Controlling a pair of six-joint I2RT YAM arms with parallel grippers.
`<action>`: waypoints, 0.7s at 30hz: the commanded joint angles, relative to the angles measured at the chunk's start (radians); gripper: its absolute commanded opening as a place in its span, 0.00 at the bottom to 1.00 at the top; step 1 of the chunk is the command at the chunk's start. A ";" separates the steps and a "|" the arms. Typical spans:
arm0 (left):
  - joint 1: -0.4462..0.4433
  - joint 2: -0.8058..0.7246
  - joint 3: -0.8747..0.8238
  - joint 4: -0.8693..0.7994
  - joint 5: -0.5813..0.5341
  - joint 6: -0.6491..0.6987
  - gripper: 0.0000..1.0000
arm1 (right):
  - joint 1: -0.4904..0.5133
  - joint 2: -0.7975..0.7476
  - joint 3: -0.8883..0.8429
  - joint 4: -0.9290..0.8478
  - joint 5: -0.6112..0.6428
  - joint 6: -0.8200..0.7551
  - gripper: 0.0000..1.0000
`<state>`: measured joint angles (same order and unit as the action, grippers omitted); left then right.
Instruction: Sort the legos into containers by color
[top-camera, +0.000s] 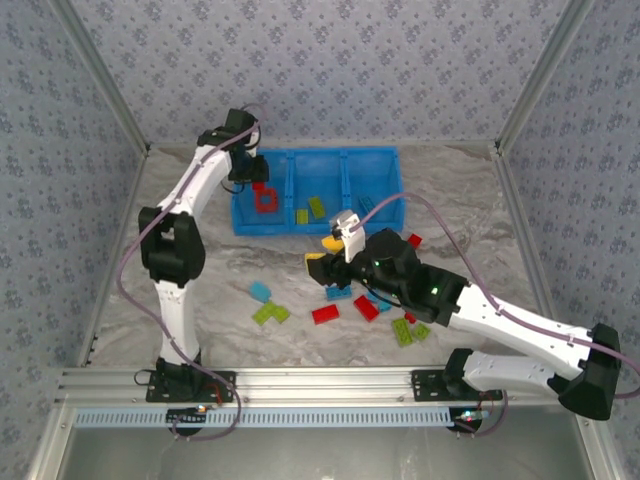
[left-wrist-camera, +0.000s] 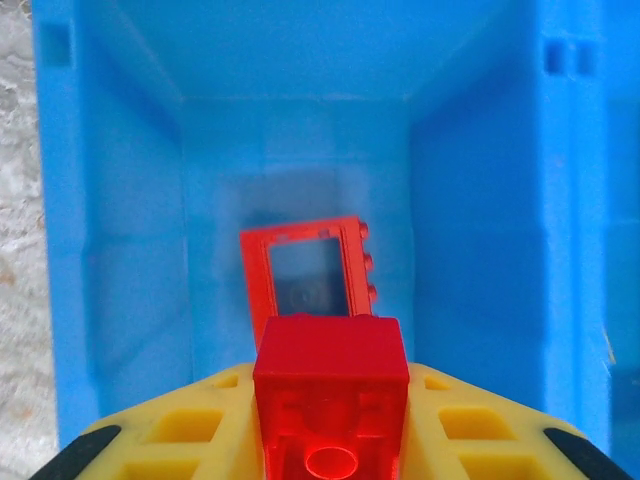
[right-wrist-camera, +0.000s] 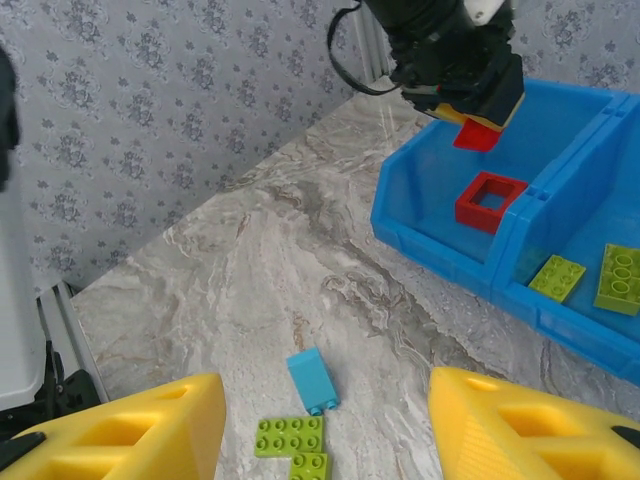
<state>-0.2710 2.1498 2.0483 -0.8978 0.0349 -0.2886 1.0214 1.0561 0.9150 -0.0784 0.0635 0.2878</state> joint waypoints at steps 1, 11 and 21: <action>-0.019 -0.001 0.037 -0.091 -0.019 -0.028 0.30 | -0.010 0.005 0.019 0.019 -0.003 0.004 0.58; -0.109 -0.091 -0.230 -0.030 -0.271 -0.066 0.29 | -0.021 0.018 -0.010 0.038 -0.031 0.036 0.59; -0.123 -0.055 -0.279 -0.002 -0.403 -0.112 0.29 | -0.021 -0.030 -0.044 0.026 -0.019 0.058 0.59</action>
<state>-0.3939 2.0972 1.7657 -0.9039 -0.3046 -0.3794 1.0027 1.0557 0.8867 -0.0559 0.0406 0.3256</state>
